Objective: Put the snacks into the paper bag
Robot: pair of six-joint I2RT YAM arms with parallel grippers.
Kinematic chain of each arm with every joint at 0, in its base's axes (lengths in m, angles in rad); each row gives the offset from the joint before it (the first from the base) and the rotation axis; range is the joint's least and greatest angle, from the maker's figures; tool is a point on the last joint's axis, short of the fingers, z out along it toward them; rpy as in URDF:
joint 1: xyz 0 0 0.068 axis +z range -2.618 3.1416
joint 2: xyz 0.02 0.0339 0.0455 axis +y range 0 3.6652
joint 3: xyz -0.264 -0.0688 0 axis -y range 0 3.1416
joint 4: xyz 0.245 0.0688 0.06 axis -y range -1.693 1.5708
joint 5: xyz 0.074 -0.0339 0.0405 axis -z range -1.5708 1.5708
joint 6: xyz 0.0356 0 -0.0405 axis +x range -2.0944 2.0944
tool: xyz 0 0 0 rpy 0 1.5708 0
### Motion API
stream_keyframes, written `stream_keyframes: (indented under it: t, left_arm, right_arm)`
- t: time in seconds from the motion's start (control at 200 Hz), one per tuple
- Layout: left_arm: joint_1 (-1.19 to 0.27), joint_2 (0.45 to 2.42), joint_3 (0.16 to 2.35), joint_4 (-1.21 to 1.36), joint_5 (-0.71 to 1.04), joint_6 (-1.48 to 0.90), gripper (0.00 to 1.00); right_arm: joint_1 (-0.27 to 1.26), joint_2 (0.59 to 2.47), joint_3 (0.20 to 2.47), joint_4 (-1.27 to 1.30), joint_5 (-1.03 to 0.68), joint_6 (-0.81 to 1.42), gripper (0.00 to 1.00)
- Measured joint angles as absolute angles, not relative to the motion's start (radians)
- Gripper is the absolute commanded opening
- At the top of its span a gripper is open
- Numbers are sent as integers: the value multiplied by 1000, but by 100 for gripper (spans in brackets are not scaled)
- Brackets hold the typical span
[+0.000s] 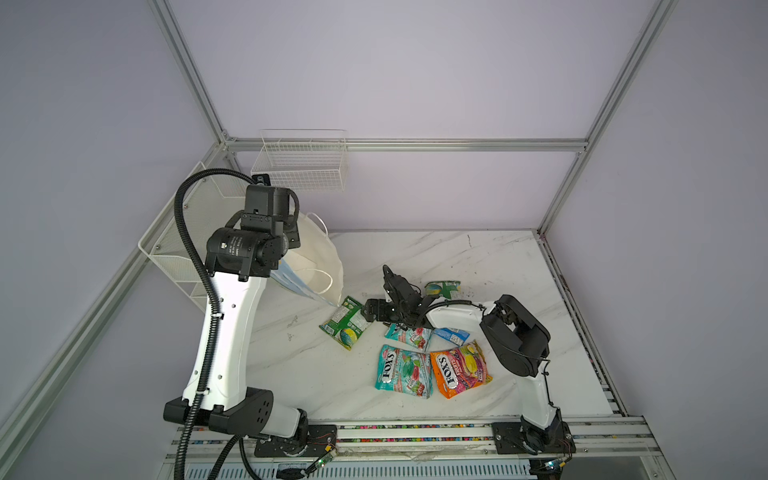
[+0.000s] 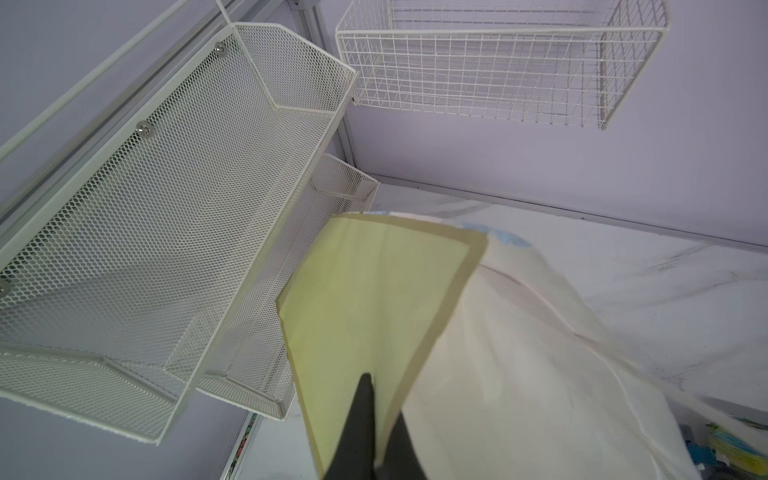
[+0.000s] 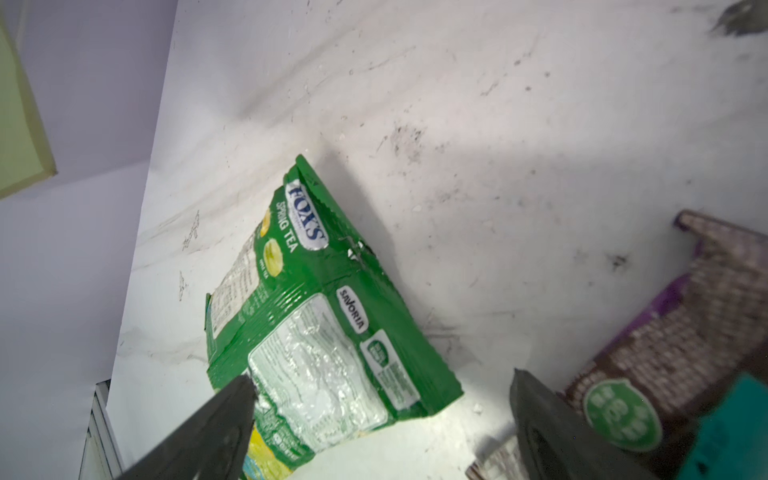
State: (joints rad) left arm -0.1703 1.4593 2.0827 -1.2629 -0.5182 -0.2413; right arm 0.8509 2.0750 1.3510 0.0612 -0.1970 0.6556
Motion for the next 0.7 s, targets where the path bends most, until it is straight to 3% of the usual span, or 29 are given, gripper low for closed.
stream_keyframes:
  t: [0.385,0.7]
  left_arm:
    - [-170,1459,2081,-1263,-517,-241,0]
    - [-170,1458,2059,-1266,-512,-241,0]
  right_arm:
    - [850,2140,1412,82,-267,640,96]
    - [848,2162,1411,139,-326,654,86]
